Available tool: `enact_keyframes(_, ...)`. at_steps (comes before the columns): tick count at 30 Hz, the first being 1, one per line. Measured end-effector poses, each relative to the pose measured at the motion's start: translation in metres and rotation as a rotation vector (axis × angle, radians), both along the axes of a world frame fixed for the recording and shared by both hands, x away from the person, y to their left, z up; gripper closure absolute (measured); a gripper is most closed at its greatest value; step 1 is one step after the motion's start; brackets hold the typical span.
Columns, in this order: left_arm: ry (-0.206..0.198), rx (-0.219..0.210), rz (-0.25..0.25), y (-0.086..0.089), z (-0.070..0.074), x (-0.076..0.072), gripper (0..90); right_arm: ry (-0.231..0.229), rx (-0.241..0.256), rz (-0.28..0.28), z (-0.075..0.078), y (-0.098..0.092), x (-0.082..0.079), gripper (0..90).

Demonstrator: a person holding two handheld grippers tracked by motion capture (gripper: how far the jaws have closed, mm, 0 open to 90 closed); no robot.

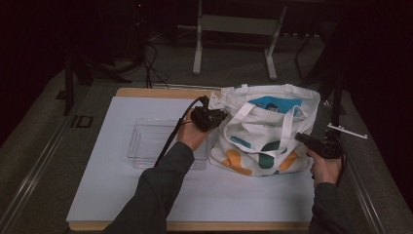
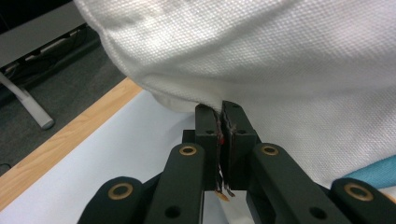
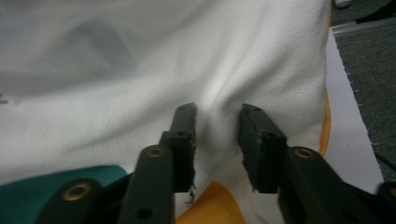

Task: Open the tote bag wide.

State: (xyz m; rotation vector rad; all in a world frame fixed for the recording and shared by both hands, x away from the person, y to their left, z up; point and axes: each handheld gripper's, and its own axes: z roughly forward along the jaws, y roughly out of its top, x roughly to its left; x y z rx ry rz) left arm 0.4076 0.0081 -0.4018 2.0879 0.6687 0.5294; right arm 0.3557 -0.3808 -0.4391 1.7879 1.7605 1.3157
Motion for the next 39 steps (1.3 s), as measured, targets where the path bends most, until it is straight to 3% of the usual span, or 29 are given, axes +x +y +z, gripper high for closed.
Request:
enact_keyframes(4, 0.004, -0.004, -0.001, 0.000, 0.000, 0.000, 87.0, -0.001, -0.013, -0.012, 0.000, 0.003, 0.000, 82.6)
enact_keyframes(7, 0.003, -0.008, -0.003, 0.002, 0.001, -0.001, 87.2, -0.007, -0.048, -0.010, 0.003, 0.005, -0.001, 87.5)
enact_keyframes(15, 0.002, -0.019, -0.014, 0.008, 0.007, -0.006, 87.4, -0.075, -0.102, -0.023, 0.013, 0.004, -0.018, 89.1)
enact_keyframes(19, -0.004, -0.033, -0.050, 0.013, 0.014, -0.012, 87.6, -0.101, -0.120, -0.015, 0.020, 0.003, -0.028, 89.2)
enact_keyframes(24, -0.010, -0.046, -0.066, 0.018, 0.022, -0.019, 87.6, -0.129, -0.120, -0.003, 0.028, -0.001, -0.040, 89.3)
enact_keyframes(27, -0.012, -0.052, -0.084, 0.020, 0.024, -0.023, 87.6, -0.139, -0.107, 0.007, 0.031, -0.004, -0.048, 89.3)
enact_keyframes(39, -0.026, -0.050, -0.131, 0.019, 0.027, -0.042, 87.5, -0.153, -0.137, 0.042, 0.029, -0.006, -0.070, 89.5)
